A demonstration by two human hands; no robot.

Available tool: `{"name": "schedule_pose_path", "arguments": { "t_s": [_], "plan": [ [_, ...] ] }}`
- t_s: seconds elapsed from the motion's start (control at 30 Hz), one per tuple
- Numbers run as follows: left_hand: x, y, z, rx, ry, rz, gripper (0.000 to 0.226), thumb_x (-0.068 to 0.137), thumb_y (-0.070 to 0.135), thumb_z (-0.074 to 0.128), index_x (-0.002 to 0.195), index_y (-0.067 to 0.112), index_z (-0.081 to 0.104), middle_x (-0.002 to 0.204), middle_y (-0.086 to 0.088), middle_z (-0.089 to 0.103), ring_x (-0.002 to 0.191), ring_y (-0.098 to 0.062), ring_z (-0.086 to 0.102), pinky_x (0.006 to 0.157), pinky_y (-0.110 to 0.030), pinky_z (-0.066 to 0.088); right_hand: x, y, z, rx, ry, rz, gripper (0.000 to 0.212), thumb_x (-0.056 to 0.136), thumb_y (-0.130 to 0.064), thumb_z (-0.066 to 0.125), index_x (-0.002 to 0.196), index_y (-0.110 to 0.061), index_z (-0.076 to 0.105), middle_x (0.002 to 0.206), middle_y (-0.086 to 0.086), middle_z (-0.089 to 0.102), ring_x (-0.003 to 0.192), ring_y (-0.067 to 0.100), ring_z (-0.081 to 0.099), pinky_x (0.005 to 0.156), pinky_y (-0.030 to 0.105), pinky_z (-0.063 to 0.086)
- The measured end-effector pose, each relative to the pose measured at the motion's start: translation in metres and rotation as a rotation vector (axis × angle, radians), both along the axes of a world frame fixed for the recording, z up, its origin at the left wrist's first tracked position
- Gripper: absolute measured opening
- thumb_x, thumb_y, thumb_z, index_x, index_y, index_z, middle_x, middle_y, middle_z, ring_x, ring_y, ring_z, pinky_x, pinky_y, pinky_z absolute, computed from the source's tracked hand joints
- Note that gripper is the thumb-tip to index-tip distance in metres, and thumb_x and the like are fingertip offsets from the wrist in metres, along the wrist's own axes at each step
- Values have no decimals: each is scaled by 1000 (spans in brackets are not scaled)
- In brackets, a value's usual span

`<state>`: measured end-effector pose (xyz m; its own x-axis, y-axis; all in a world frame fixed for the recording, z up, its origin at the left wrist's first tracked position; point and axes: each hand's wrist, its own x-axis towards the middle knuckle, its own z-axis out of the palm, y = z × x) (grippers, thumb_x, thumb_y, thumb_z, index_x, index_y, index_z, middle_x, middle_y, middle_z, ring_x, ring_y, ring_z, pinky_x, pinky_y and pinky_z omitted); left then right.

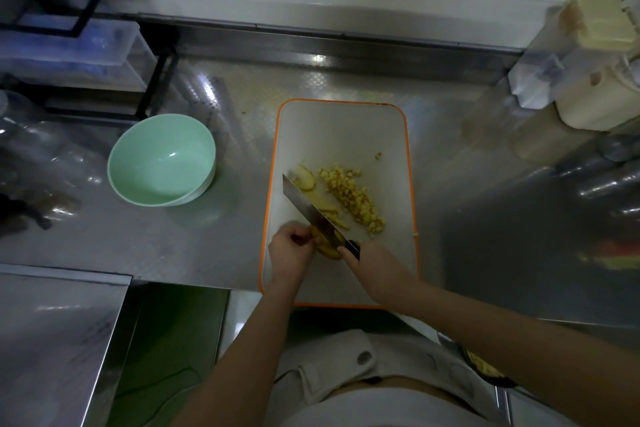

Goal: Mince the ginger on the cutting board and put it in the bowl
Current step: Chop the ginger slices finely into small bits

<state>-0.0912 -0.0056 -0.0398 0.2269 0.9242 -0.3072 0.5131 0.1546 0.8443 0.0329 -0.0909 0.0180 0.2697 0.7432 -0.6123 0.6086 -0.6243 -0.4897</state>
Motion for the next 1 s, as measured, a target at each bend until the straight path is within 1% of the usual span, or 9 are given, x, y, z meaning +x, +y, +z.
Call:
{"name": "schedule_pose_path", "arguments": {
  "t_s": [0.07,0.13,0.17,0.23,0.27,0.33,0.47,0.63,1.0],
  "plan": [
    [1,0,0,6,12,-3,12,73,3,71,72,8,60,75,-6,61,73,-16,55,56,-3,37,-4,-1,-7,-15,-30,-10,34,103,-25,33,129,-8,46,104,13,55,96,27,58,70,30,38],
    [0,-1,2,8,25,-14,13,74,4,71,72,10,60,74,-2,59,72,-13,54,56,-2,36,-4,-4,-11,25,-40,-21,37,103,-18,33,138,-9,37,112,12,53,99,27,56,69,29,34],
    [0,0,2,6,27,-18,13,74,5,71,72,10,60,74,-1,59,72,-13,54,56,-3,36,-3,-4,-11,18,-25,-22,34,102,-22,34,133,-11,43,101,8,54,94,25,55,70,28,35],
    [0,0,1,1,28,-20,13,73,6,72,72,12,60,73,0,59,73,-14,55,59,-11,38,6,-5,-11,44,52,-39,27,100,-35,37,90,-15,53,72,-4,46,72,16,51,67,26,38],
    [0,1,1,1,25,-21,14,73,6,73,71,13,60,71,1,59,73,-14,55,59,-13,38,10,-4,-12,68,63,-57,33,99,-36,40,73,-18,46,64,-4,41,60,11,45,58,21,36],
    [0,1,2,-5,24,-19,16,73,6,73,70,14,60,68,7,57,71,-12,54,59,-8,38,17,-2,-13,73,65,-59,40,98,-35,44,61,-20,36,56,-3,38,48,7,37,45,16,30],
    [0,1,1,-21,46,-16,14,73,8,73,71,13,61,69,6,58,74,-14,56,60,-10,38,24,0,-15,74,81,3,38,98,-38,42,64,-20,39,57,-1,42,50,10,41,49,22,30],
    [0,1,-1,-47,36,-10,12,75,9,72,72,10,60,77,-5,62,78,-20,59,72,-30,47,23,2,-17,144,-3,73,37,98,-39,40,75,-11,48,59,-2,43,51,11,41,50,22,30],
    [-5,0,-5,-9,-15,-47,15,78,14,72,73,9,58,76,-7,61,76,-21,58,69,-30,45,21,-13,1,184,44,-98,45,97,-39,43,92,3,56,56,0,41,44,9,39,40,17,32]
  ]
}}
